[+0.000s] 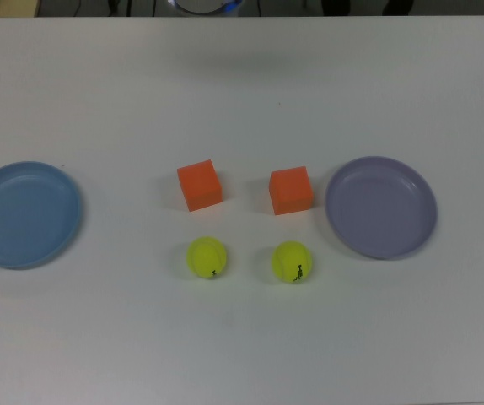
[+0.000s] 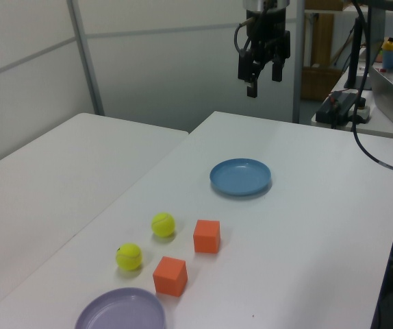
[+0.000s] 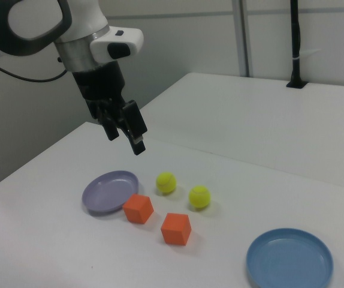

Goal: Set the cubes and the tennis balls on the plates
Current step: 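Move the gripper down onto the orange cube nearest the blue plate and grasp it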

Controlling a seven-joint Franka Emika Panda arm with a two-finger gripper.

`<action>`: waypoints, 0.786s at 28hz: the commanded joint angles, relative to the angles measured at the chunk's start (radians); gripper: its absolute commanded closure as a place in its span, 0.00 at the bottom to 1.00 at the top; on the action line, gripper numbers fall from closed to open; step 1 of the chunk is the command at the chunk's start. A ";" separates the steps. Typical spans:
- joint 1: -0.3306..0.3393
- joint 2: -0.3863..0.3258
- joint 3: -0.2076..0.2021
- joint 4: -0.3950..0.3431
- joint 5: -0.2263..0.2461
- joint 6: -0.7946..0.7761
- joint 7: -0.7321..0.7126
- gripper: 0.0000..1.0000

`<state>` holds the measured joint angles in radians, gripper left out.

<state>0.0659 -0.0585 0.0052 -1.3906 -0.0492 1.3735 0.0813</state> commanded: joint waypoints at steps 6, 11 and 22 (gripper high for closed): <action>0.066 0.091 0.048 -0.011 -0.012 -0.017 -0.006 0.00; 0.069 0.201 0.099 -0.013 -0.057 -0.014 -0.006 0.00; 0.106 0.408 0.136 -0.093 -0.181 0.238 0.015 0.00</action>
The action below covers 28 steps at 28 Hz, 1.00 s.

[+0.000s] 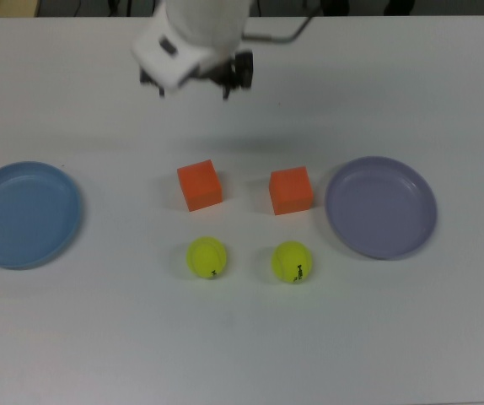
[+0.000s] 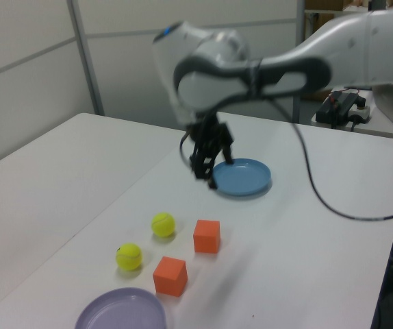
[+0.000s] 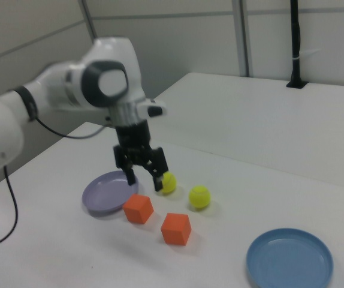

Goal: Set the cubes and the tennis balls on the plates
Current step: 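Move the gripper down onto the orange cube nearest the blue plate and grasp it, then carry the orange cube onto the blue plate and release it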

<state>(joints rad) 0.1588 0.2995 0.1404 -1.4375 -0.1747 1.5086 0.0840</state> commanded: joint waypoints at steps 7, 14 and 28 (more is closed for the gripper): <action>0.060 0.174 0.001 -0.066 -0.176 0.229 0.089 0.00; 0.068 0.250 0.001 -0.066 -0.276 0.275 0.138 0.00; 0.061 0.265 -0.001 -0.035 -0.287 0.289 0.172 1.00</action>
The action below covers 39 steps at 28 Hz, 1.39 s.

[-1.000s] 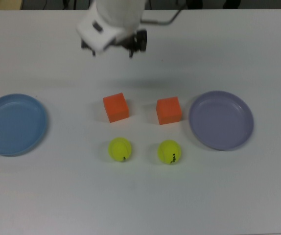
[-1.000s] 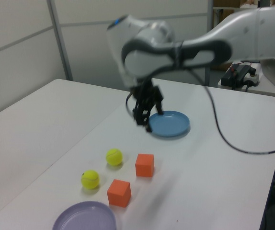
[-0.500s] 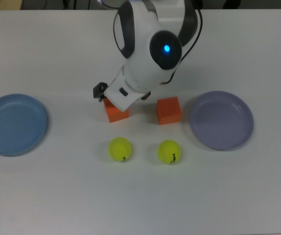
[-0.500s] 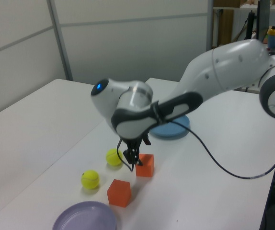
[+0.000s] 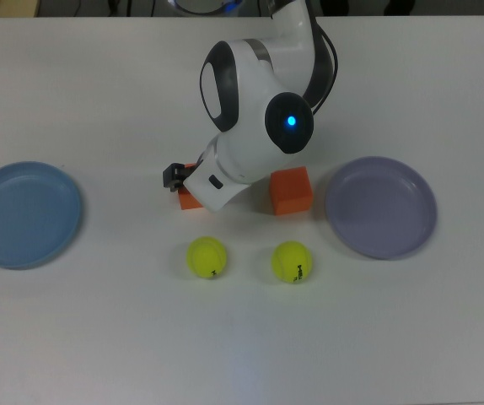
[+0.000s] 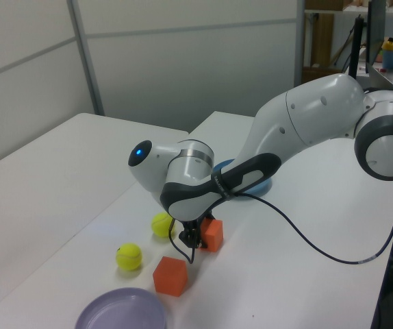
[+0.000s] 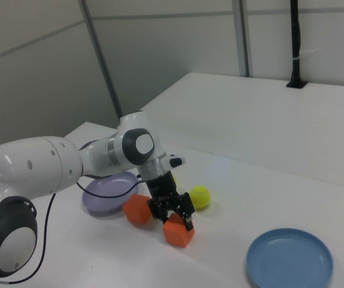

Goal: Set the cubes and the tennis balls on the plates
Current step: 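Carry the orange cube onto the blue plate and release it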

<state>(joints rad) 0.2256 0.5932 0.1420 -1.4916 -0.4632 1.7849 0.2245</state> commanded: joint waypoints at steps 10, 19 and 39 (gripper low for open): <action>-0.216 -0.089 -0.029 0.090 0.029 0.076 0.012 1.00; -0.339 -0.009 -0.051 0.060 -0.050 0.298 0.015 0.94; -0.330 -0.104 -0.041 0.071 0.092 0.304 -0.031 0.00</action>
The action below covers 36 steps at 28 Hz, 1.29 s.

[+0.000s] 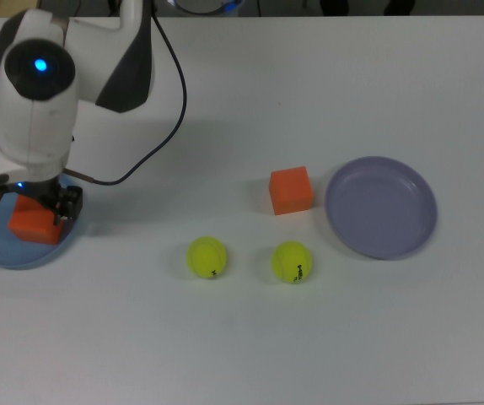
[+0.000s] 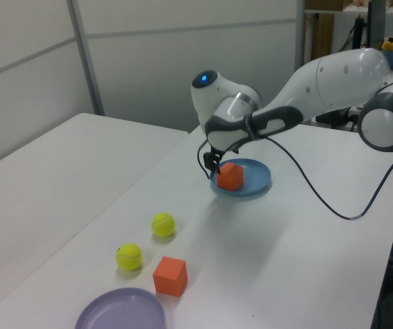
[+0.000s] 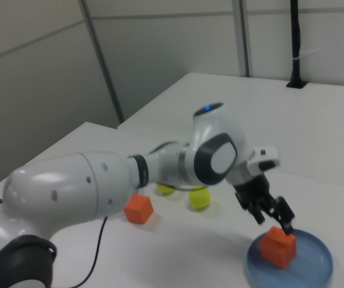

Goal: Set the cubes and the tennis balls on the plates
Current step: 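Carry the orange cube onto the blue plate and release it, then move the gripper to the second orange cube and grasp it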

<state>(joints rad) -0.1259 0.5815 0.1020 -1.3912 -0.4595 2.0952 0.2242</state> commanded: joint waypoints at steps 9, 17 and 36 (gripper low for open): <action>0.216 -0.135 0.031 -0.029 0.147 -0.185 -0.028 0.00; 0.367 -0.132 0.033 -0.038 0.137 -0.279 -0.002 0.00; 0.601 -0.059 0.033 -0.077 0.124 -0.343 0.084 0.00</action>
<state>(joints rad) 0.4636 0.5115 0.1489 -1.4582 -0.3281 1.7466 0.3012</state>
